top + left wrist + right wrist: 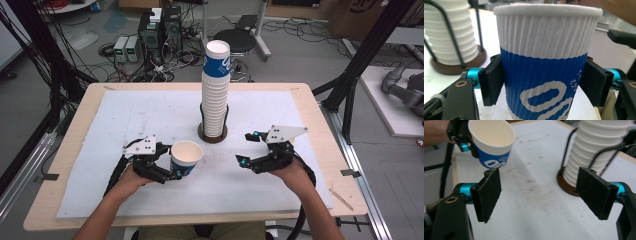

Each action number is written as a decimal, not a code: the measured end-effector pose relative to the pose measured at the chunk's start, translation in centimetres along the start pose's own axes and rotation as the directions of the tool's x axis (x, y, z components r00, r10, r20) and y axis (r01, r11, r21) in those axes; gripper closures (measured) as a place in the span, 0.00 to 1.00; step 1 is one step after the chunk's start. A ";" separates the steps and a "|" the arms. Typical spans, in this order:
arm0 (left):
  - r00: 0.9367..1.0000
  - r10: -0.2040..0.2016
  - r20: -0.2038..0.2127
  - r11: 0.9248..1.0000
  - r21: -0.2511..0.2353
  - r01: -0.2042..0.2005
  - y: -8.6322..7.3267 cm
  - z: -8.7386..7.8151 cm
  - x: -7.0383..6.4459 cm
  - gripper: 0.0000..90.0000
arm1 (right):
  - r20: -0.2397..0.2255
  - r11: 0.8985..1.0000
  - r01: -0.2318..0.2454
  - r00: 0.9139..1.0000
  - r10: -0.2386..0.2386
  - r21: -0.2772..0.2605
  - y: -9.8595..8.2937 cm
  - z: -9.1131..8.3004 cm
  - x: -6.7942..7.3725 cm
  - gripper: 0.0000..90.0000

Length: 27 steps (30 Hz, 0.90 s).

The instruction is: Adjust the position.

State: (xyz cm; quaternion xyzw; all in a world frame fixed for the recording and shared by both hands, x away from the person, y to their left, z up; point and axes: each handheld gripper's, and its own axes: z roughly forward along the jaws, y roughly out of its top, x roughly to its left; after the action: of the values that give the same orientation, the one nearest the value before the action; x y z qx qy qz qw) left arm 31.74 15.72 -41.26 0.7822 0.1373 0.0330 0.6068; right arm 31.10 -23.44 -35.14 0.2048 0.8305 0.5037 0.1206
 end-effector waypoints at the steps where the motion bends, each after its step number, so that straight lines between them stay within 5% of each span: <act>1: 1.000 -0.003 -0.013 1.000 -0.011 0.003 0.0 -0.2 0.0 0.30 | 0.018 1.000 -0.013 1.000 0.013 -0.016 -0.3 -0.2 -0.1 0.24; 9: 0.998 -0.023 -0.067 0.991 -0.131 0.014 -0.6 -1.7 0.7 0.30 | 0.161 0.994 -0.069 0.984 0.083 -0.089 -2.7 -2.1 -1.1 0.24; 14: 0.997 -0.001 -0.082 0.989 -0.148 -0.011 -1.1 -1.9 0.8 0.30 | 0.225 0.992 -0.077 0.969 0.097 -0.096 -3.7 -2.9 -1.4 0.24; 27: 0.993 -0.003 -0.119 0.979 -0.201 -0.021 -1.7 -3.0 0.9 0.30 | 0.286 0.993 -0.062 0.954 0.090 -0.104 -4.2 -3.2 -1.3 0.24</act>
State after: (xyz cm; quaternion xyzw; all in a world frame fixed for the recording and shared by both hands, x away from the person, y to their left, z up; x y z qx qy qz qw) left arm 31.59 19.19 -42.24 0.7140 0.1654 0.0960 0.6735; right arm 30.00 -28.26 -37.36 0.3024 0.7708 0.5110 0.2310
